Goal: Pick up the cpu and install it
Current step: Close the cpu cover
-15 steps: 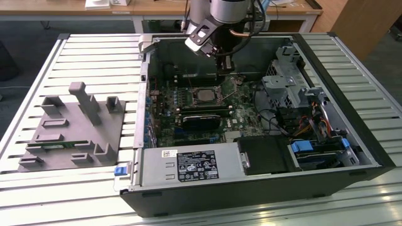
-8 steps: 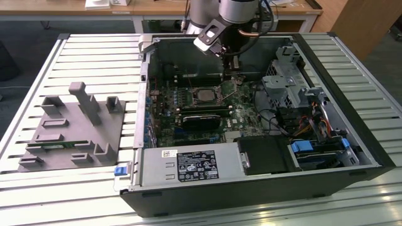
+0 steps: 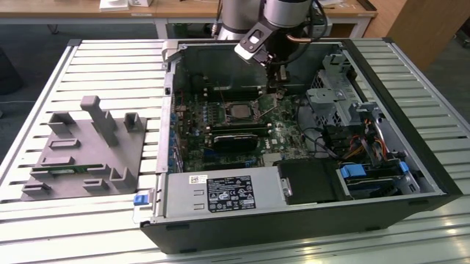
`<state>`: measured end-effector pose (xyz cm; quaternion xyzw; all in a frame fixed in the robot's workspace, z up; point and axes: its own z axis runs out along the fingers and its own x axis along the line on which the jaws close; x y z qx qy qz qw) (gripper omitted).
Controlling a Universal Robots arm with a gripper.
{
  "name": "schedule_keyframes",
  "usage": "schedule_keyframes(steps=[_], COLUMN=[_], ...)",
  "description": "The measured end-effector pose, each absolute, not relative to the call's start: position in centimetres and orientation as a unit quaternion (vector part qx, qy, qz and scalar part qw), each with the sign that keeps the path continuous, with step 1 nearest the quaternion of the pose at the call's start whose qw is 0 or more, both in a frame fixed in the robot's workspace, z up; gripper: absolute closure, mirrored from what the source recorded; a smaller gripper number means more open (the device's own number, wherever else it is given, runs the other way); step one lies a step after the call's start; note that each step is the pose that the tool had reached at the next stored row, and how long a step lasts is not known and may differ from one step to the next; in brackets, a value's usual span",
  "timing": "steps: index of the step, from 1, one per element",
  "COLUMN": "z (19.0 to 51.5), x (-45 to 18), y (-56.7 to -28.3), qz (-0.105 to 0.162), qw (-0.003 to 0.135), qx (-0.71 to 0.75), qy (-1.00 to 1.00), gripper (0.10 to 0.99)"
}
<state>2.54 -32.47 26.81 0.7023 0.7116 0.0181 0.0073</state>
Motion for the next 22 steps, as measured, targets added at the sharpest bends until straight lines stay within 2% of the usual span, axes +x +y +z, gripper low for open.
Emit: schedule_keyframes(steps=[22], z=[25.6], x=[5.8], y=[-31.7], qz=[0.018], qw=[0.007], qx=[0.702], qy=[0.712], gripper=[0.98])
